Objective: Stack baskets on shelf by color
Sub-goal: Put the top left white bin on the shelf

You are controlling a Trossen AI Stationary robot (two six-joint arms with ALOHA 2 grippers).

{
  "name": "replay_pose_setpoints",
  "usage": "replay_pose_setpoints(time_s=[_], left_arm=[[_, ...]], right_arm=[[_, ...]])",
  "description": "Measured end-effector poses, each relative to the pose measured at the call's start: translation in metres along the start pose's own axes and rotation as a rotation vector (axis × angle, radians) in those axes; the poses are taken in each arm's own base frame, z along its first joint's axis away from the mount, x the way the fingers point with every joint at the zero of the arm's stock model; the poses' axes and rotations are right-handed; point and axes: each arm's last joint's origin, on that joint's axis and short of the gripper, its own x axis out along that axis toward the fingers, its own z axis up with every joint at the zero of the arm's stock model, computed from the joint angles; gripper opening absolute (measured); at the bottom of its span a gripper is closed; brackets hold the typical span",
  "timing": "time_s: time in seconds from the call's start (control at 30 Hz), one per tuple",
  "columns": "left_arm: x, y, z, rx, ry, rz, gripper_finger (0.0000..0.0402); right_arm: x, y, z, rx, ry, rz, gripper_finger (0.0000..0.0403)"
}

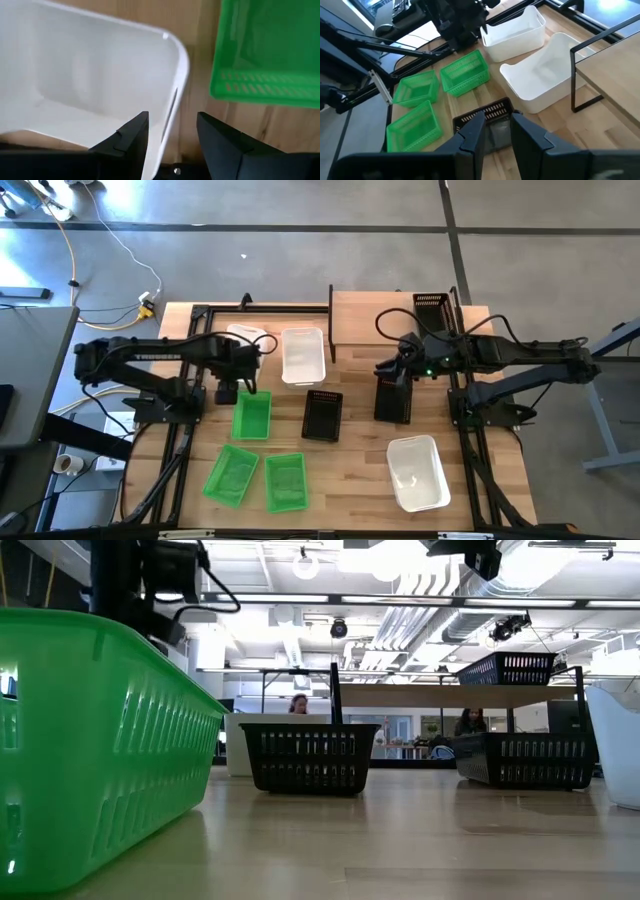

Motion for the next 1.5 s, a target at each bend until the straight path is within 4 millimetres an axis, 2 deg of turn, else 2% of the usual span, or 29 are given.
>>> replay_pose_setpoints(time_s=[0.27,0.8,1.27,1.37,1.5], left_arm=[[0.011,0.005,0.000,0.010,0.118,-0.057,0.0156],[0.039,0.006,0.016,0.050,0.281,-0.071,0.0156],[0.066,0.022,0.023,-0.032,0.358,-0.151,0.0156],[0.068,0.024,0.023,-0.026,0.363,-0.162,0.0142],[0.068,0.025,0.022,-0.025,0.363,-0.162,0.0093]], right_arm=[[0.000,0.000,0.000,-0.034,0.000,0.000,0.0078],[0.000,0.000,0.000,-0.034,0.000,0.000,0.0078],[0.000,0.000,0.000,-0.053,0.001,0.001,0.0078],[0.000,0.000,0.000,-0.053,0.001,0.001,0.0078],[0.000,0.000,0.000,-0.053,0.001,0.002,0.0078]])
